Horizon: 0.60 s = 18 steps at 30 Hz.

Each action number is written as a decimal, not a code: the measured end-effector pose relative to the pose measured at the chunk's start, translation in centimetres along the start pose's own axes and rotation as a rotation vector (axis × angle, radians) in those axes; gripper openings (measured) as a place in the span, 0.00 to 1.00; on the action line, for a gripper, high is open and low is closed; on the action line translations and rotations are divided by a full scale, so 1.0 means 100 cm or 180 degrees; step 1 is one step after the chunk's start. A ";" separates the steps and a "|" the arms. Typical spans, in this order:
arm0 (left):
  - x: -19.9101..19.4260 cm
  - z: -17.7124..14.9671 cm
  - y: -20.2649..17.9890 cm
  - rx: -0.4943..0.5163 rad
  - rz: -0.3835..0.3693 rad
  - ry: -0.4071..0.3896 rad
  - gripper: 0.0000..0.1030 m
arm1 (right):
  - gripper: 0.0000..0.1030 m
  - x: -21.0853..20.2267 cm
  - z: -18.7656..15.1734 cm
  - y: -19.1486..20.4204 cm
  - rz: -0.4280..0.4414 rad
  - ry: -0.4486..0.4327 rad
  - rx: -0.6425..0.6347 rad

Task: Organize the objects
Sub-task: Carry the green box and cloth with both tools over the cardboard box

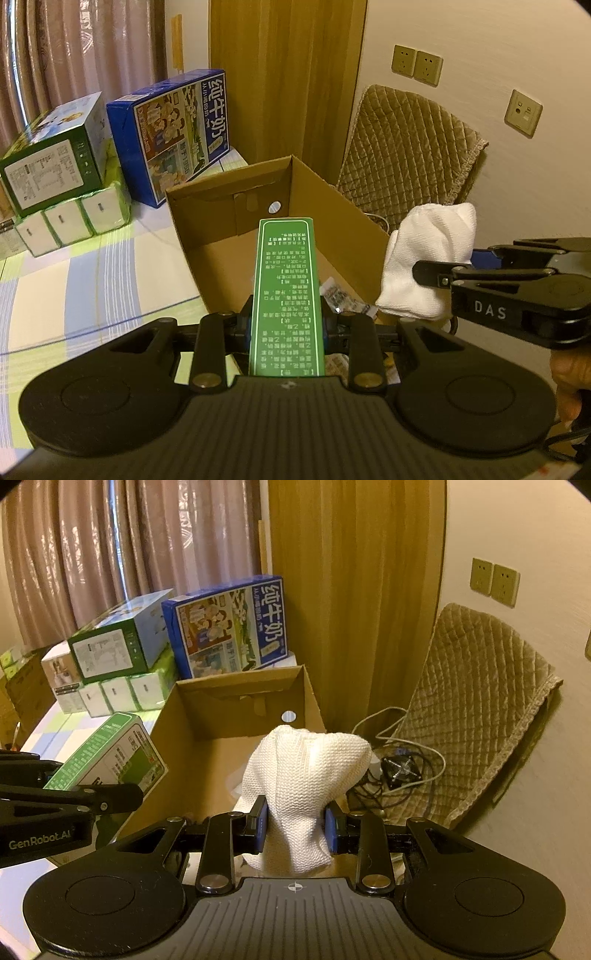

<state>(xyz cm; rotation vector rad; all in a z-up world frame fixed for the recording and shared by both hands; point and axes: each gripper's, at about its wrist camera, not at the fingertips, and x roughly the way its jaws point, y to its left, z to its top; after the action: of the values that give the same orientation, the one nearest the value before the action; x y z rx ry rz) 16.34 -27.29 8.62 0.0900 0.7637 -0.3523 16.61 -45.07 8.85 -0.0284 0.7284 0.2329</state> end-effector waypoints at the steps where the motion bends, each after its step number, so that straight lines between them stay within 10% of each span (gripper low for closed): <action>1: 0.003 0.002 0.001 0.0007 0.0001 -0.0001 0.25 | 0.27 0.003 0.002 -0.001 0.0002 0.0012 0.0010; 18: 0.039 0.013 0.009 0.0025 0.0004 0.0140 0.25 | 0.27 0.033 0.005 0.001 0.0009 0.0153 0.0036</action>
<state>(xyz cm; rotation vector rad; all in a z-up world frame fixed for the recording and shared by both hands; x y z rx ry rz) 20.14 -27.79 6.84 0.1059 0.8058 -0.3530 19.28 -44.26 7.01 -0.0223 0.7777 0.2312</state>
